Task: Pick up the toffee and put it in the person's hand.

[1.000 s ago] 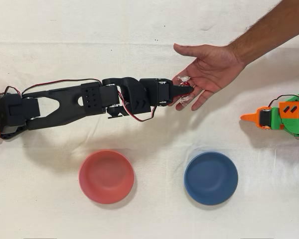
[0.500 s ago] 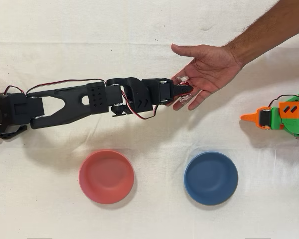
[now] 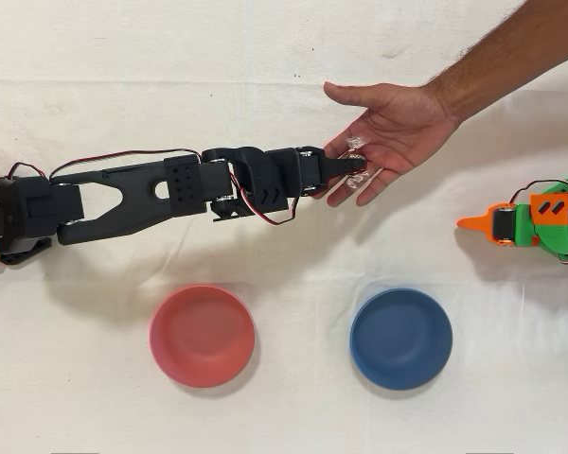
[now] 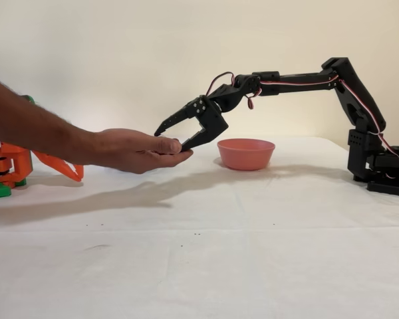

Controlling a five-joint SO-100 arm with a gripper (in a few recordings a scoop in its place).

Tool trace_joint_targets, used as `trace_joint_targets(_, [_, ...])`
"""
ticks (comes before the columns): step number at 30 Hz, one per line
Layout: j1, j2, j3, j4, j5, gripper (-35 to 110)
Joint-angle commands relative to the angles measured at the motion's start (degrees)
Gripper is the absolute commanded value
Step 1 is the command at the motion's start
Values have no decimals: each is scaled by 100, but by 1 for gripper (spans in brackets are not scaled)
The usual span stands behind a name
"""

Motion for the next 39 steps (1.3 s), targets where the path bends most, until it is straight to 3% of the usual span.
trace_joint_targets(1, [-132,536,-299,281,26,23])
trace_joint_targets(13, [-149,1731,237,1248,-308,22])
trace_joint_targets(28, [-123,4447,2865,2092,-9,9])
trace_joint_targets(39, [167,6662,5027,2294,-580,0])
